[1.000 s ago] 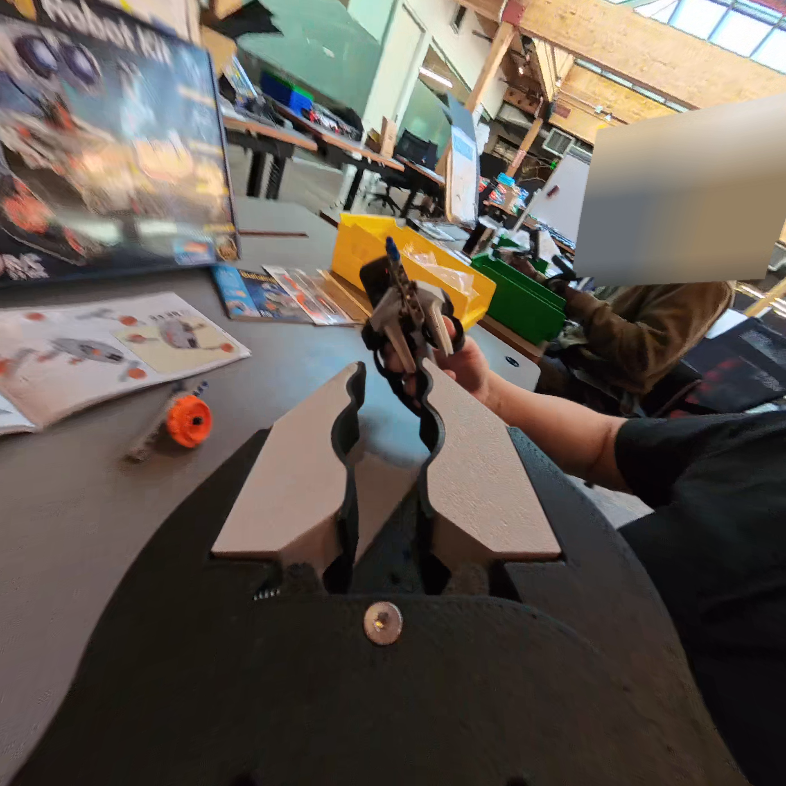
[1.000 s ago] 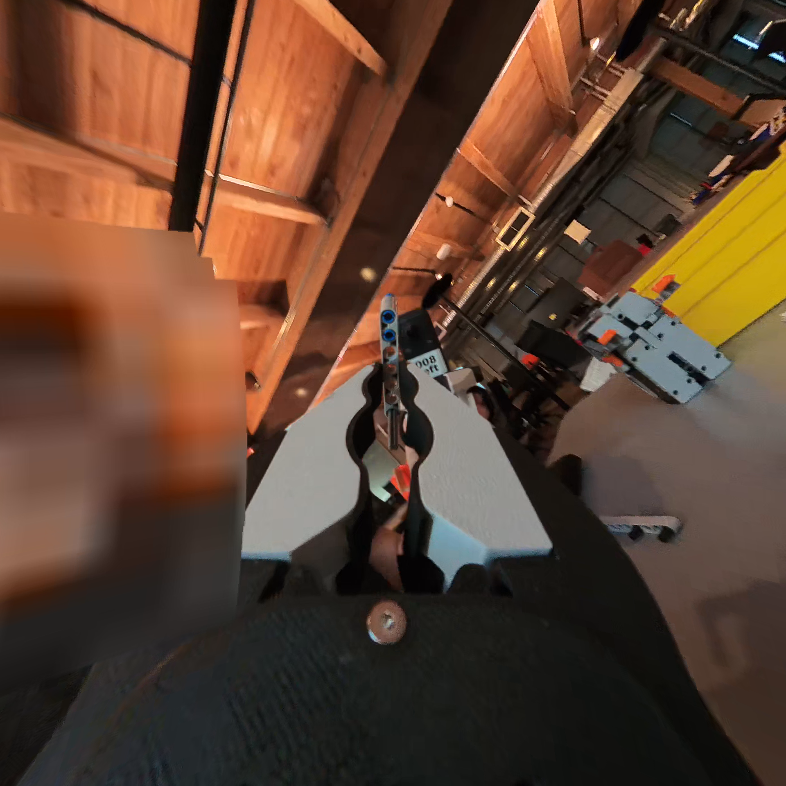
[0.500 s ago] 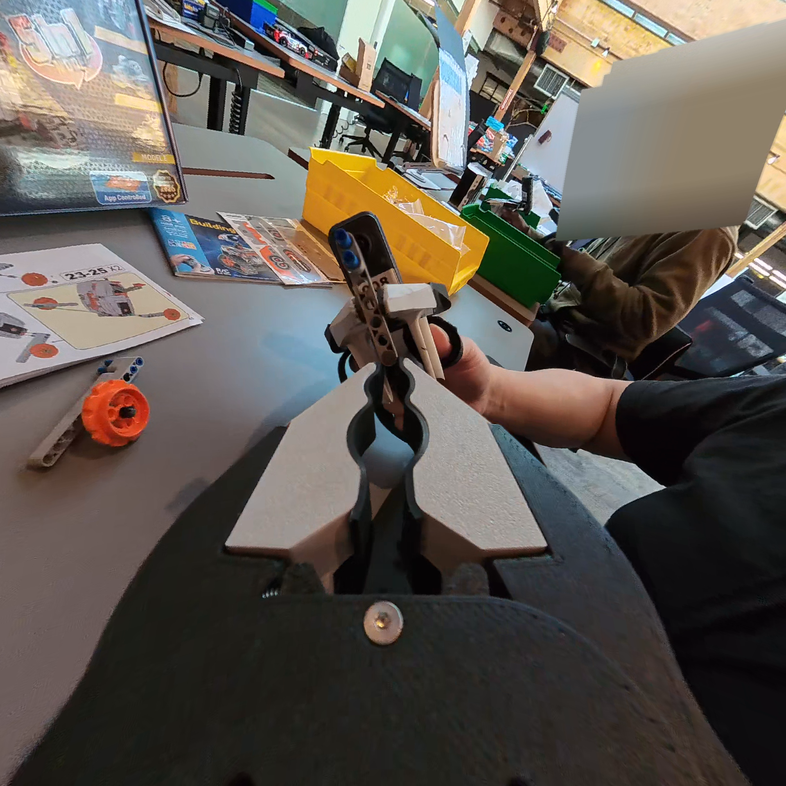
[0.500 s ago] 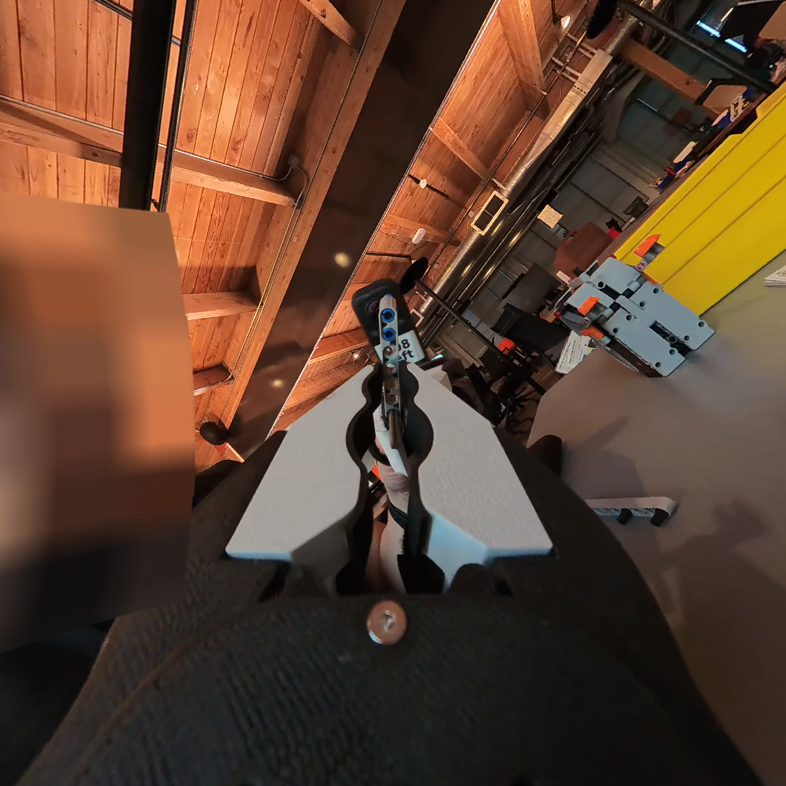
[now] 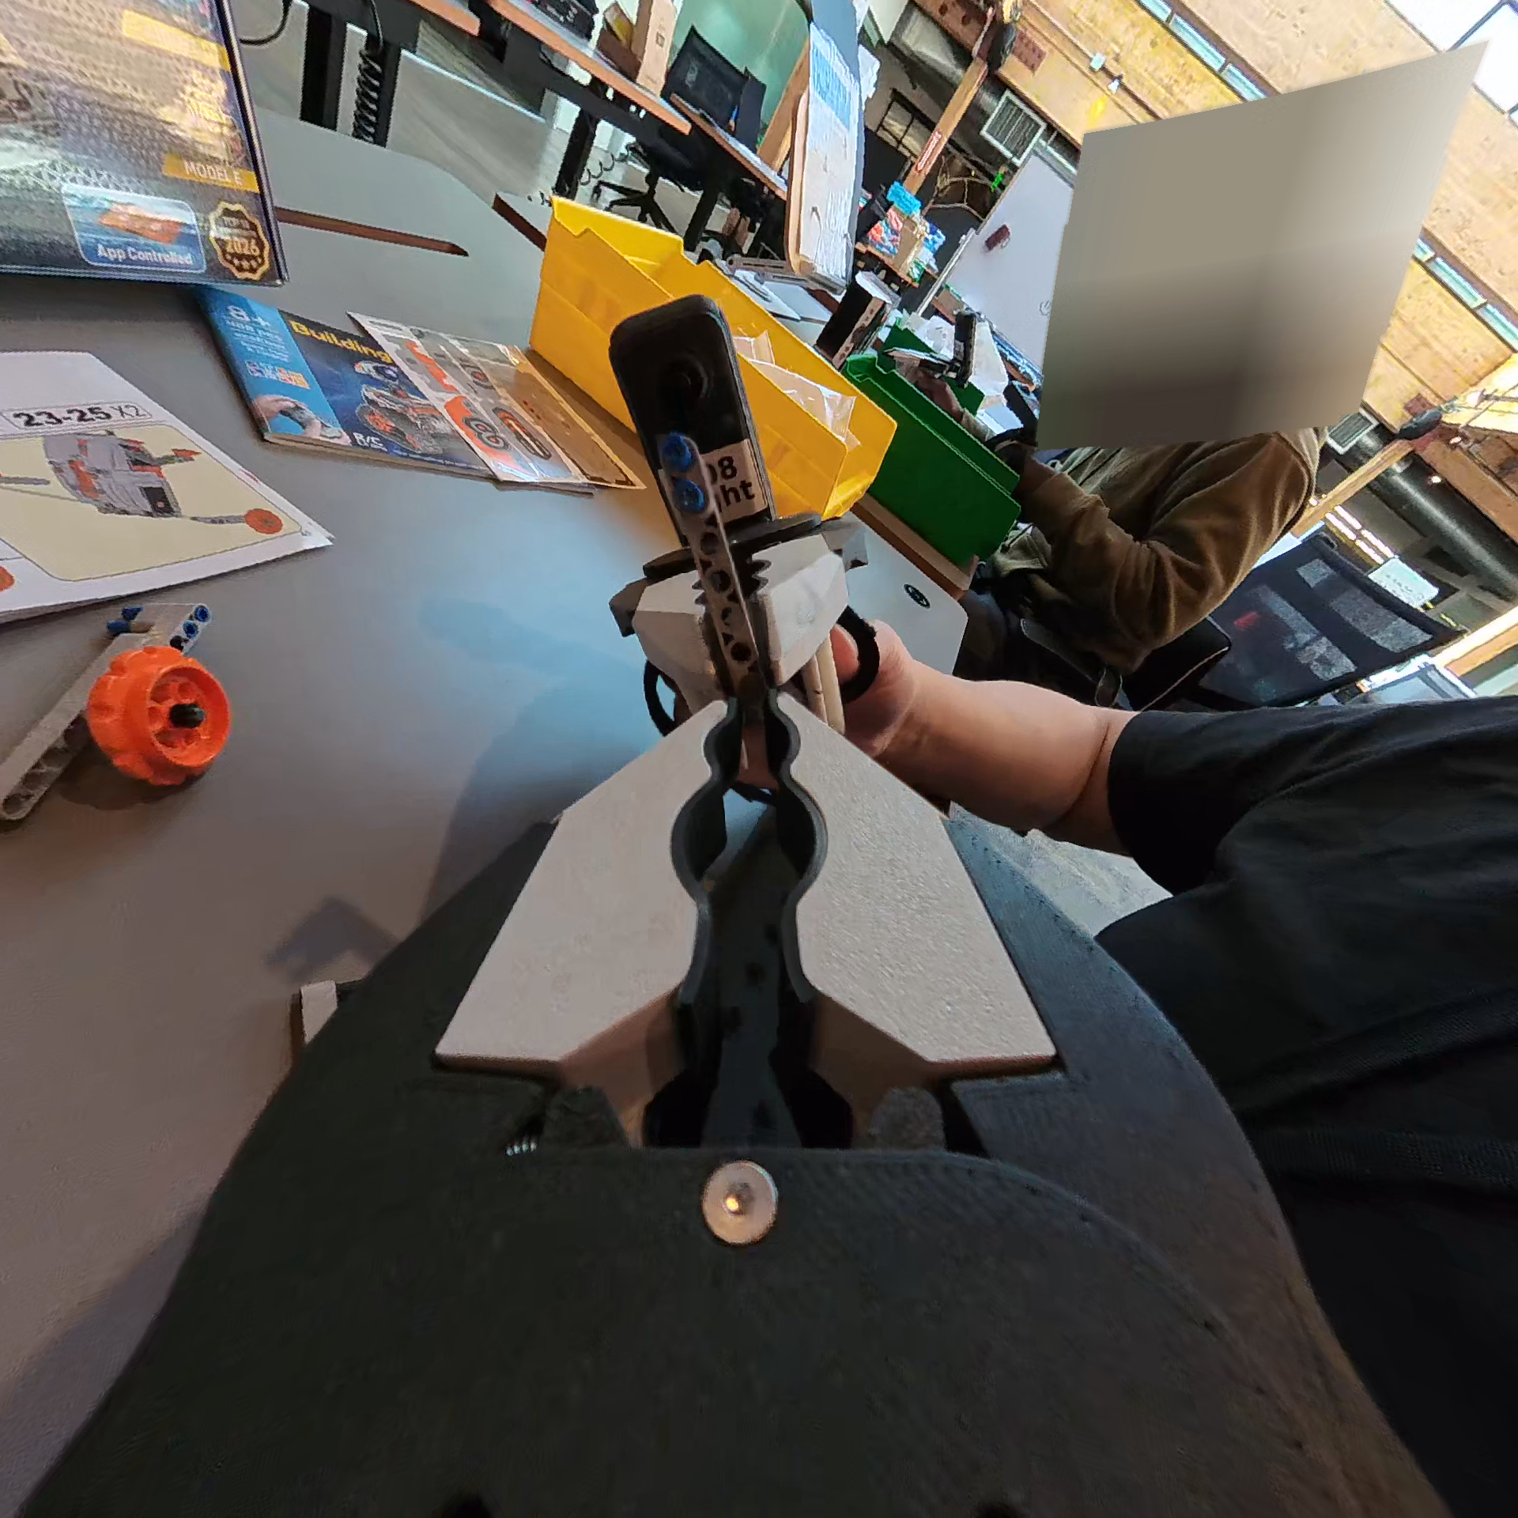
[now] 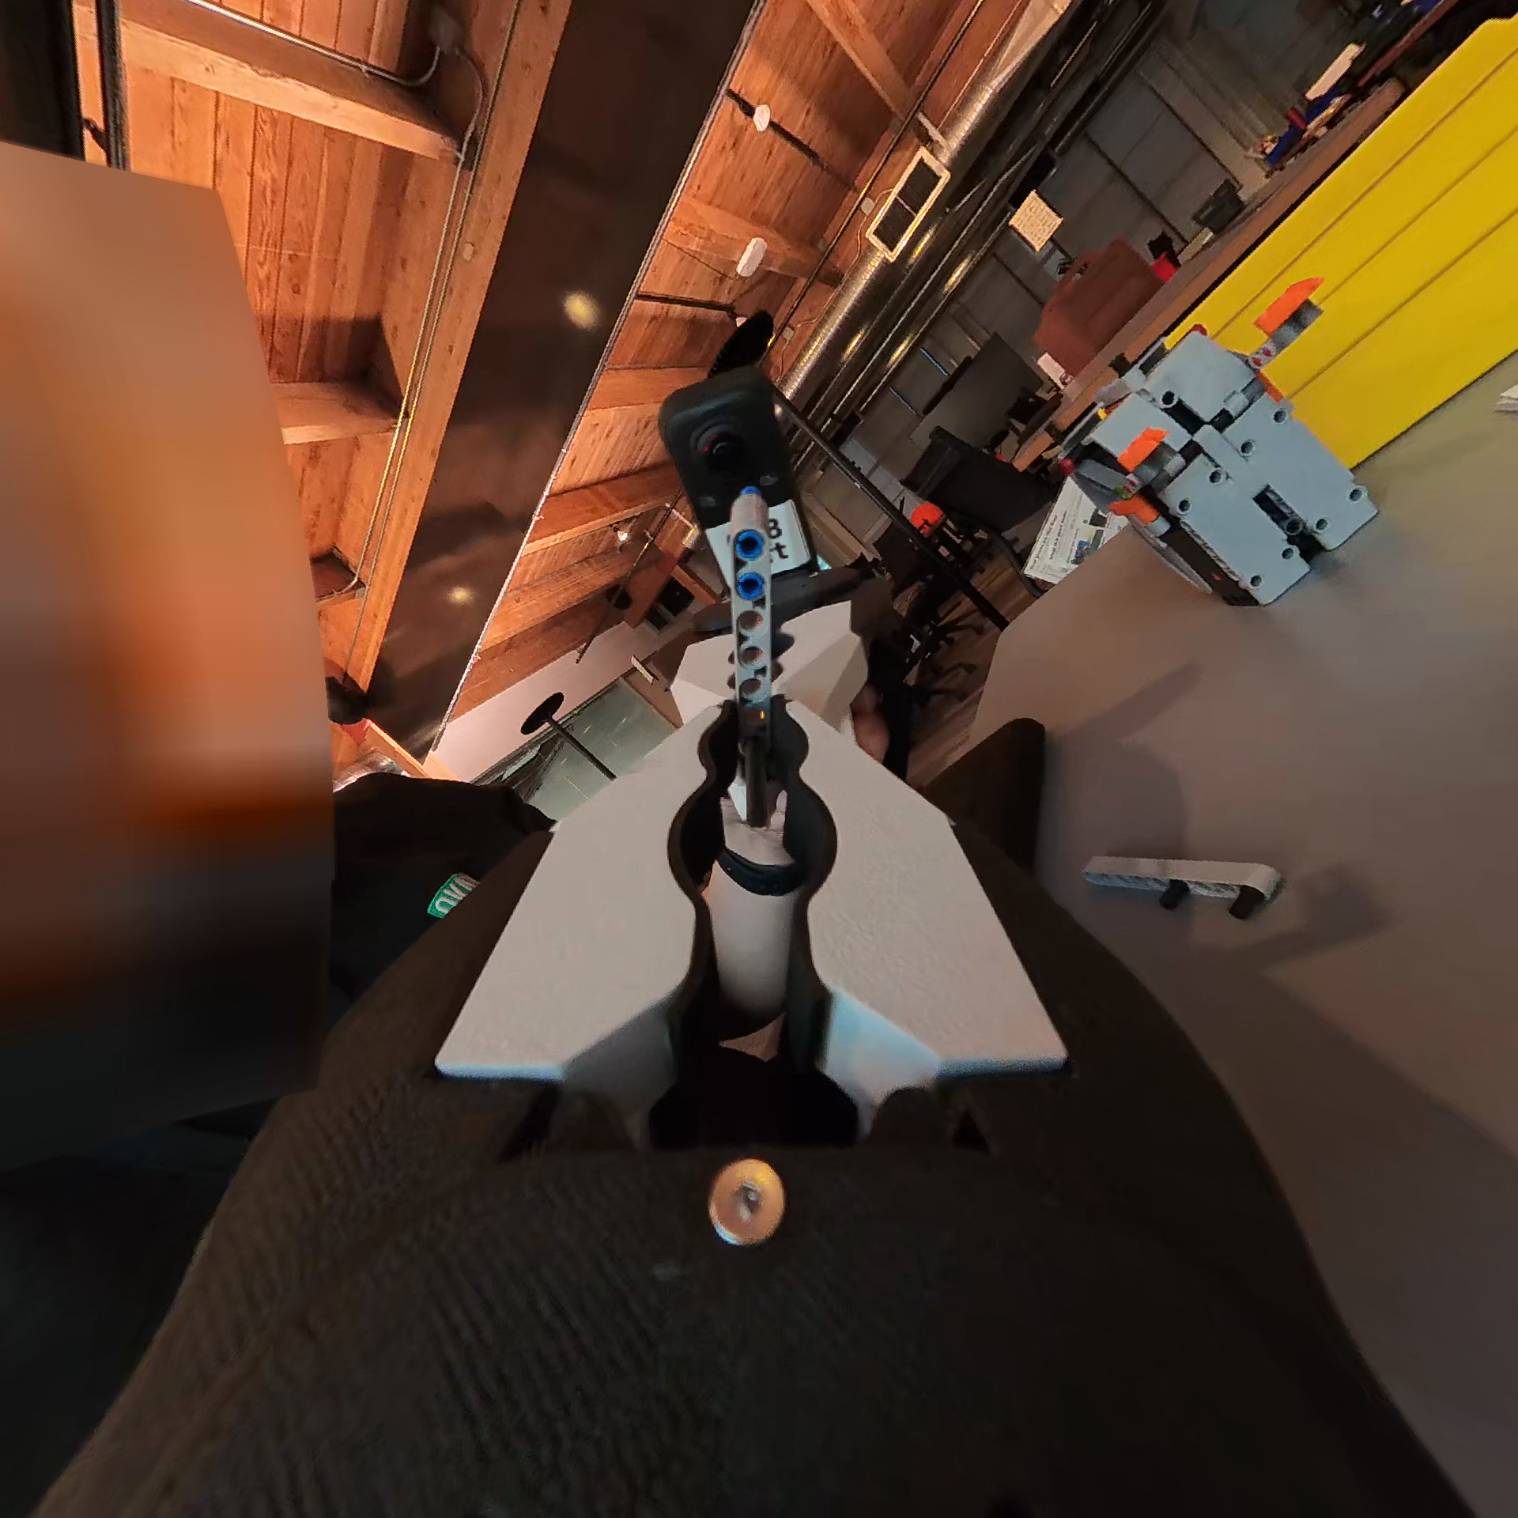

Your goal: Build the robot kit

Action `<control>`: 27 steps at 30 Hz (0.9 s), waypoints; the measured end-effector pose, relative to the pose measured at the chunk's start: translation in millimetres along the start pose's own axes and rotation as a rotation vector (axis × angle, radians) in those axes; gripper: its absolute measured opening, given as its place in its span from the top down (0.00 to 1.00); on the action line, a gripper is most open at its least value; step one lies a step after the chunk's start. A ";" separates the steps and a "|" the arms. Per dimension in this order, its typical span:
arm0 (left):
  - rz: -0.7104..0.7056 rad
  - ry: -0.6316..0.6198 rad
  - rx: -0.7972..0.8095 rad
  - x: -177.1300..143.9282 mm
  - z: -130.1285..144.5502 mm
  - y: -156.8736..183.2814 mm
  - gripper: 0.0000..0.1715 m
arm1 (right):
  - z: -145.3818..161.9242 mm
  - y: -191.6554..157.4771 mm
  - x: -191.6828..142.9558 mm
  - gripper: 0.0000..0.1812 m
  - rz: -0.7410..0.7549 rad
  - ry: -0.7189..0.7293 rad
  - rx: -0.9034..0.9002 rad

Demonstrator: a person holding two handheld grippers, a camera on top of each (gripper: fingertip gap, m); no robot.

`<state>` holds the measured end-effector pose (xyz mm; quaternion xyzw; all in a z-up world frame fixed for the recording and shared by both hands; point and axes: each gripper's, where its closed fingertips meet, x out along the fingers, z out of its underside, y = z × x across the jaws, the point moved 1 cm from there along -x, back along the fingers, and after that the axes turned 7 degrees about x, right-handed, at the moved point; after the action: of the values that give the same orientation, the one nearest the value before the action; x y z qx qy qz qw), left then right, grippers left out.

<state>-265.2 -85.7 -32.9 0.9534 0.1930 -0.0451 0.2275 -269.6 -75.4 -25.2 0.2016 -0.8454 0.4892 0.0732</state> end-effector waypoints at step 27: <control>-0.544 -0.736 0.251 -57.7 104.4 -100.3 0.79 | -23.5 -0.8 -22.7 0.97 -0.022 0.079 0.060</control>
<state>-357.2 -70.3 -157.8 0.8090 0.3351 -0.4610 0.1438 -250.4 -49.5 -19.9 0.1935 -0.8244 0.5212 0.1060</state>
